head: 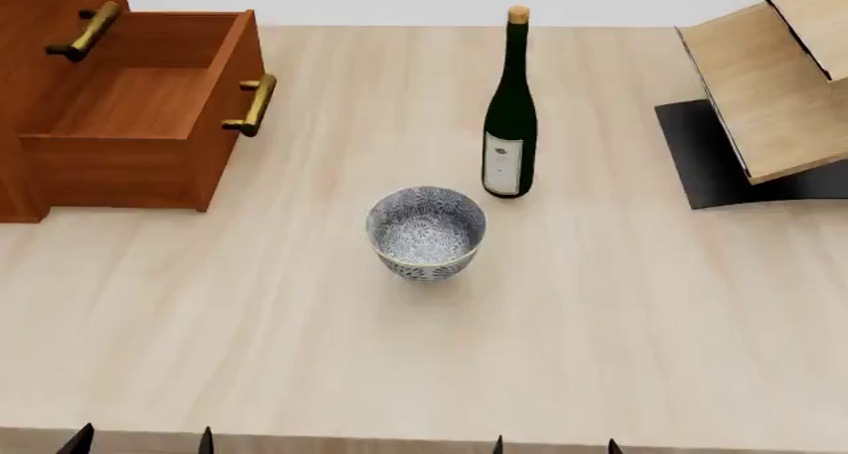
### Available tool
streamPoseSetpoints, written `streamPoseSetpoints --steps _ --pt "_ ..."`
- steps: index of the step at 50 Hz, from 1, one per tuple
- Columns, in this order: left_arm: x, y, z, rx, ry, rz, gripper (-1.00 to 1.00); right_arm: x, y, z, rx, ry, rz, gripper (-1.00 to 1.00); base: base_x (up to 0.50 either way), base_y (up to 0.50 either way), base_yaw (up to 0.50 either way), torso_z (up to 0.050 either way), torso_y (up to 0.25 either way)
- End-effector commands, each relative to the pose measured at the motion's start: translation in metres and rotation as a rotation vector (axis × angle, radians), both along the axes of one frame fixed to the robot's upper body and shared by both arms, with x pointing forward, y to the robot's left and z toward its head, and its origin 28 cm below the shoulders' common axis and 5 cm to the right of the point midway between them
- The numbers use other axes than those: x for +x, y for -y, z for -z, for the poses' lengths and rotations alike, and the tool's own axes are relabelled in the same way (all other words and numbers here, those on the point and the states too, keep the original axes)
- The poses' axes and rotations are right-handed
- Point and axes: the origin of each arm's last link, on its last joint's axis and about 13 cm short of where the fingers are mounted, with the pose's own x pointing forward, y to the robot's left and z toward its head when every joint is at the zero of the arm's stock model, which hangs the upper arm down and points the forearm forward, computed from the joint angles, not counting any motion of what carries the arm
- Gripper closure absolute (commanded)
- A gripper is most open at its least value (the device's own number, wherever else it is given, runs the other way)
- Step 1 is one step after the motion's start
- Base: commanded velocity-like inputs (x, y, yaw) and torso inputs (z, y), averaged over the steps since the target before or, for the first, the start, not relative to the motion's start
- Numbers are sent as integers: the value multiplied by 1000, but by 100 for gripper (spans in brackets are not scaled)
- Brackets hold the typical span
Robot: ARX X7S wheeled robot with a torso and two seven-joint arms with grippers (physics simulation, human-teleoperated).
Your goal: Put the wine bottle in the bottom drawer of the cabinet.
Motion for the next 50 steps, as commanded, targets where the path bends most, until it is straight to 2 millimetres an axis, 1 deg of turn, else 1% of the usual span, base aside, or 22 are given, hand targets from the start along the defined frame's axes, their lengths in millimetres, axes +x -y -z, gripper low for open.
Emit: streamPoseSetpoints --steps 1,8,9,12,18,23,26,32,40,42,46,50 --pt "0 0 0 10 0 0 -100 0 0 0 0 0 0 -100 0 0 0 0 0" --pt "0 -2 -1 -8 -1 -11 -100 1 -1 -3 2 -6 0 -100 0 0 0 0 0" --pt "-3 -2 -11 40 14 -49 -100 1 0 -12 24 -23 10 -100 0 0 0 19 0" --pt "-8 -3 -24 32 46 -50 -100 0 1 -19 16 -16 16 -100 0 0 0 36 0" --pt "-15 -2 -45 29 60 -22 -100 -2 2 -34 15 -7 20 -100 0 0 0 48 0" --pt "-19 -2 -56 35 67 -17 -100 -3 3 -47 -6 8 23 -100 0 0 0 50 0" --pt "-20 -2 -63 45 71 -15 -100 -4 4 -56 -22 19 24 -100 0 0 0 50 0" --pt "-20 -3 -85 58 96 -8 -100 -2 5 -72 -32 23 19 -100 0 0 0 50 0" --pt "-18 -2 -101 80 116 1 -100 -2 5 -87 -51 34 8 -100 0 0 0 50 0" --pt "-14 -1 -103 95 112 -1 -100 -2 5 -91 -53 37 4 -100 0 0 0 50 0" --pt "-12 -3 -108 101 113 -4 -100 0 6 -96 -56 35 5 -100 0 0 0 50 0" --pt "-12 -2 -119 105 122 -1 -100 2 7 -101 -41 28 -6 -100 0 0 0 50 0"
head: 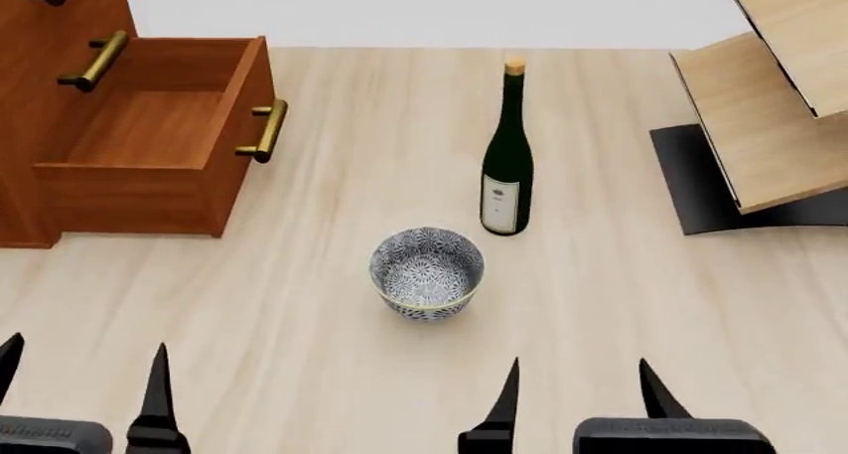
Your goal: Put the wine bottle in the bottom drawer of the cabinet.
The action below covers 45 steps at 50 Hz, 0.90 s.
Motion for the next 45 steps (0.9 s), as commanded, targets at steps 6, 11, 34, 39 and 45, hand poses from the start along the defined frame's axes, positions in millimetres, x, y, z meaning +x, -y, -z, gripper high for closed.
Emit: streamPoseSetpoints --steps 6,11,34,39,45 --pt "0 2 -35 35 21 19 -100 2 1 -23 -10 -4 -15 -100 0 0 0 50 0" --pt "17 4 -17 21 -21 -14 -100 18 2 0 -16 -37 -10 -100 0 0 0 0 0" --pt "23 -24 -15 42 7 -219 -100 16 2 -13 -27 -33 -10 -100 0 0 0 0 0" --pt "37 -65 -15 40 13 -426 -100 15 3 -15 -23 -25 -9 -100 0 0 0 0 0" --pt "43 -95 -15 21 17 -570 -100 15 1 -17 -29 -21 -13 -100 0 0 0 0 0"
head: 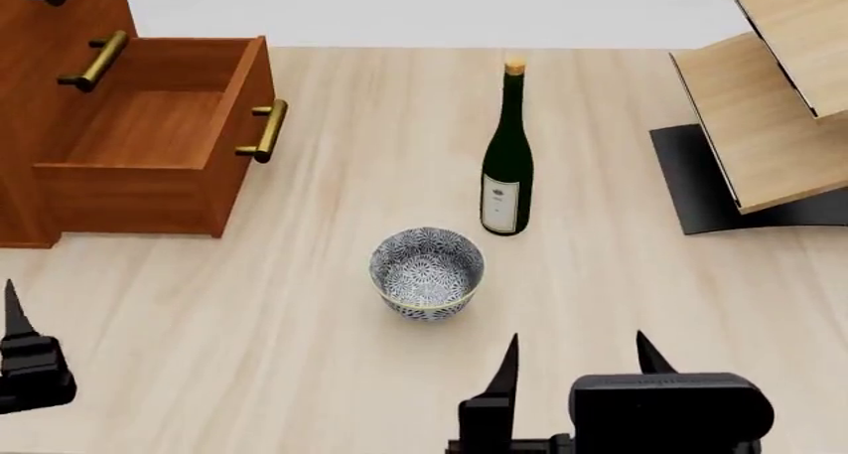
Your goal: Put the wine bottle in the bottom drawer of the cabinet.
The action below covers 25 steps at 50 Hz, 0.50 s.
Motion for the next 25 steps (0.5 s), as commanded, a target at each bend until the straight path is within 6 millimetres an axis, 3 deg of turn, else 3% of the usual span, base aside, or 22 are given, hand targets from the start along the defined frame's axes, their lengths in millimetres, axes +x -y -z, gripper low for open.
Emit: streamPoseSetpoints --steps 1,4,5,7,8,9,12,25 --pt "11 -50 -1 -20 22 -251 -100 0 -1 -5 -4 11 -5 -100 0 0 0 0 0" --pt "11 -64 0 -25 38 -326 -100 0 -1 -7 -6 15 -4 -100 0 0 0 0 0" --pt "11 -67 -11 -13 45 -353 -100 0 -1 -7 -9 16 -4 -100 0 0 0 0 0" --pt "9 -74 -5 -18 63 -399 -100 1 0 -9 -4 20 1 -100 0 0 0 0 0" --pt "8 -79 -17 -26 71 -432 -100 1 1 -10 -8 23 3 -100 0 0 0 0 0" --pt "7 -82 -9 -35 81 -466 -100 0 1 -10 -7 23 2 -100 0 0 0 0 0" --pt "4 -93 -22 -71 123 -558 -100 1 0 -7 -18 20 4 -100 0 0 0 0 0" --pt "-18 -109 -30 -163 322 -871 -100 3 0 -6 -17 20 4 -100 0 0 0 0 0"
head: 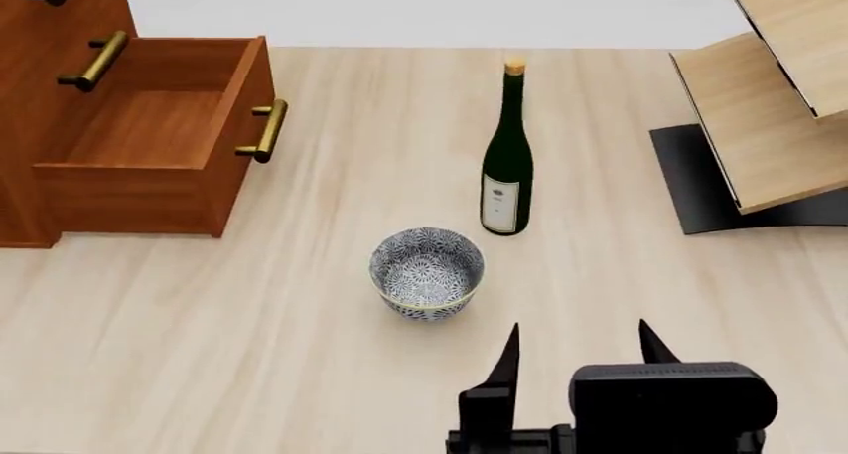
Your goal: Put the wine bottle in the bottom drawer of the cabinet.
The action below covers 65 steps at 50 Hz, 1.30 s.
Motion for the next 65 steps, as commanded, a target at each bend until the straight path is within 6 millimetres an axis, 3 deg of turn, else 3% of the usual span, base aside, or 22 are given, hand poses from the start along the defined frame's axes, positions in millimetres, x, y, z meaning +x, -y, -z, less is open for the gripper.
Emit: streamPoseSetpoints --steps 1,16,23,40,65 --pt "-18 -21 -7 -49 150 -270 -100 2 -1 0 -7 3 0 -100 0 0 0 0 0" --pt "-35 -28 -10 -49 226 -488 -100 2 0 -1 2 20 4 -100 0 0 0 0 0" --pt "-41 -30 -11 -69 273 -509 -100 2 1 -1 9 13 8 -100 0 0 0 0 0" --pt "-38 -28 -10 -49 268 -469 -100 2 -1 -4 -29 53 -13 -100 0 0 0 0 0" --pt "-39 -27 -10 -47 265 -457 -100 4 0 -1 -5 37 1 -100 216 248 0 0 0"
